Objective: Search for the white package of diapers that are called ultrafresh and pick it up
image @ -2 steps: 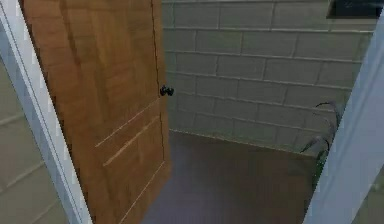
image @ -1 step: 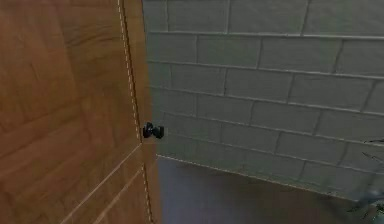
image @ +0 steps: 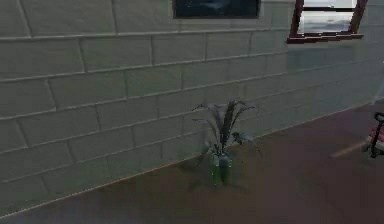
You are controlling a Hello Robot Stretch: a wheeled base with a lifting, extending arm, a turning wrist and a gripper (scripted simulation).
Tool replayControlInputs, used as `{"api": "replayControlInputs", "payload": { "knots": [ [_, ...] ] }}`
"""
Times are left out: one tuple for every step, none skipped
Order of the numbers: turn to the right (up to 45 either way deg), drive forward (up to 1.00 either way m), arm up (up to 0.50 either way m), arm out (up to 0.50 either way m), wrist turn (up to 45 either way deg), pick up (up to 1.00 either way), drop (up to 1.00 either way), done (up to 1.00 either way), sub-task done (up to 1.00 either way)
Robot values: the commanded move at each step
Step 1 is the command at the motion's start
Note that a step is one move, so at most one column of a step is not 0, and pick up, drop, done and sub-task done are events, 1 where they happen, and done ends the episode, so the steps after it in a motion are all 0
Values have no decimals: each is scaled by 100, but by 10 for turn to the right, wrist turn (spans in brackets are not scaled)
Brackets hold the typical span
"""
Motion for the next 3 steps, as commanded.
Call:
{"api": "replayControlInputs", "payload": {
  "knots": [
    [360, 0, 0, 0, 0, 0, 0, 0, 0],
    [0, 45, 0, 0, 0, 0, 0, 0, 0],
    [30, 0, 0, 0, 0, 0, 0, 0, 0]
  ]
}}
